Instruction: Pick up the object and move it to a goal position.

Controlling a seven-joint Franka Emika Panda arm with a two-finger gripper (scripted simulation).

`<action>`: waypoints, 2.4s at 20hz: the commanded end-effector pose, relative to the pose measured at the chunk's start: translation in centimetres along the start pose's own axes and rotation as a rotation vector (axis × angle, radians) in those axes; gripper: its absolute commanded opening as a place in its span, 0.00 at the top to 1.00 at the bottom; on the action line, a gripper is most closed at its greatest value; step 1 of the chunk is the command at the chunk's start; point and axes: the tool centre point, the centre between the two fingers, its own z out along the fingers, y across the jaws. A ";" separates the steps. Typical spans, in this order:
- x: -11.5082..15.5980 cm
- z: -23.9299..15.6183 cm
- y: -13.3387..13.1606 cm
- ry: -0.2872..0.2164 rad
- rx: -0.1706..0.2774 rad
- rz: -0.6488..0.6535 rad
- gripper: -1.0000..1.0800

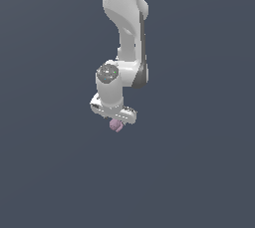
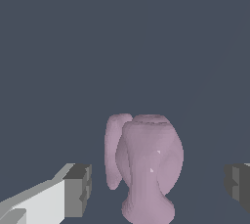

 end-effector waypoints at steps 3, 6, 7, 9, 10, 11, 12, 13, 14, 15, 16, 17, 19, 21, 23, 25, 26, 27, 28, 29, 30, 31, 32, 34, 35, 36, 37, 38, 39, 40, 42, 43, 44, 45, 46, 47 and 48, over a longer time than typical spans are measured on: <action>-0.1 2.2 0.1 0.000 0.000 0.003 0.04; 0.0 3.0 0.1 0.000 0.000 0.004 0.04; 0.0 3.1 0.0 0.000 0.000 0.004 0.04; 0.0 3.2 0.0 0.000 0.000 0.004 0.04; 0.0 3.2 0.0 0.000 0.000 0.004 1.00; 0.0 3.2 0.0 0.000 0.000 0.004 1.00; 0.0 3.2 0.0 0.000 0.000 0.004 1.00; 0.0 3.2 0.0 0.000 0.000 0.004 1.00; 0.0 3.2 0.0 0.000 0.000 0.004 1.00; 0.0 3.2 0.0 0.000 0.000 0.004 1.00; 0.0 3.2 0.0 0.000 0.000 0.004 1.00; 0.0 3.2 0.0 0.000 0.000 0.004 1.00; 0.0 3.2 0.0 0.000 0.000 0.004 1.00; 0.0 3.1 0.0 0.001 0.001 0.003 1.00; 0.0 2.9 0.0 0.001 0.001 0.003 1.00; 0.0 2.4 0.0 0.001 0.001 0.003 1.00; -0.1 2.2 0.0 0.001 0.001 0.003 1.00; -0.1 1.8 0.0 0.001 0.001 0.003 1.00; -0.1 1.4 0.0 0.001 0.001 0.003 1.00; -0.2 0.9 0.0 0.001 0.001 0.003 1.00; -0.2 0.4 0.0 0.001 0.001 0.003 1.00; -0.3 -0.1 0.1 0.001 0.001 0.004 1.00; -0.3 -0.8 0.1 0.001 0.001 0.004 1.00; -0.5 -2.2 0.2 0.001 0.001 0.004 1.00; -0.5 -3.1 0.2 0.001 0.001 0.004 1.00; -0.6 -3.9 0.2 0.001 0.001 0.004 1.00; -0.7 -4.9 0.2 0.001 0.001 0.004 1.00; -0.8 -5.9 0.3 0.000 0.001 0.004 1.00; -0.9 -6.9 0.3 0.000 0.001 0.004 1.00; -1.0 -8.0 0.4 0.000 0.001 0.004 1.00; -1.2 -10.3 0.4 0.000 0.001 0.004 1.00; -1.3 -11.5 0.5 0.000 0.001 0.005 1.00; -1.4 -12.7 0.5 0.000 0.001 0.005 1.00; -1.5 -14.0 0.6 0.000 0.001 0.005 1.00; -1.6 -15.2 0.6 0.000 0.001 0.005 1.00; -1.7 -16.4 0.7 0.000 0.000 0.005 1.00; -1.7 -17.6 0.7 0.000 0.000 0.005 1.00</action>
